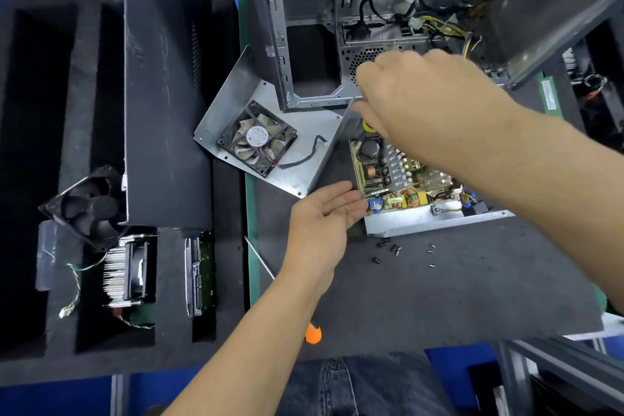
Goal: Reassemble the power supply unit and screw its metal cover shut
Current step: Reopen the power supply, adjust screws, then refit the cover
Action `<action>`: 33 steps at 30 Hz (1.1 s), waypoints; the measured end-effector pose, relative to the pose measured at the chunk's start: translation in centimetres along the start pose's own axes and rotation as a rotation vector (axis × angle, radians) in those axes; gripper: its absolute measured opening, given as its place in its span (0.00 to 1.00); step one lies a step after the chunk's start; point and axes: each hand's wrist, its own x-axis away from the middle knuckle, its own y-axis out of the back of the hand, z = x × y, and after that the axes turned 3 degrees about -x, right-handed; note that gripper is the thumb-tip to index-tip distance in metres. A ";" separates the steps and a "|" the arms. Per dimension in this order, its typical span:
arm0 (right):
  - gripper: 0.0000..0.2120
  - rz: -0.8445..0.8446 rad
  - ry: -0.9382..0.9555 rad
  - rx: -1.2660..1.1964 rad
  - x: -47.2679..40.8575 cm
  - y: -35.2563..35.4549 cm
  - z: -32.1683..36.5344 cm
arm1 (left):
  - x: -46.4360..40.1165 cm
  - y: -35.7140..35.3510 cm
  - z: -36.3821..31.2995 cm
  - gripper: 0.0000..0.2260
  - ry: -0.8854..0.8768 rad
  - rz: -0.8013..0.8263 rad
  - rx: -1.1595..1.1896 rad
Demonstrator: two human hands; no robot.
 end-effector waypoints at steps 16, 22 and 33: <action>0.12 0.020 -0.054 -0.111 0.1 0.3 0.6 | 1.0 0.3 -0.5 0.04 0.092 -0.025 0.229; 0.10 0.034 -0.012 -0.202 0.6 0.0 0.0 | 1.3 0.6 -0.7 0.09 0.089 0.029 0.250; 0.11 -0.482 -0.488 -0.924 6.0 -2.2 -4.3 | 1.8 -0.1 -1.6 0.05 0.069 0.081 0.220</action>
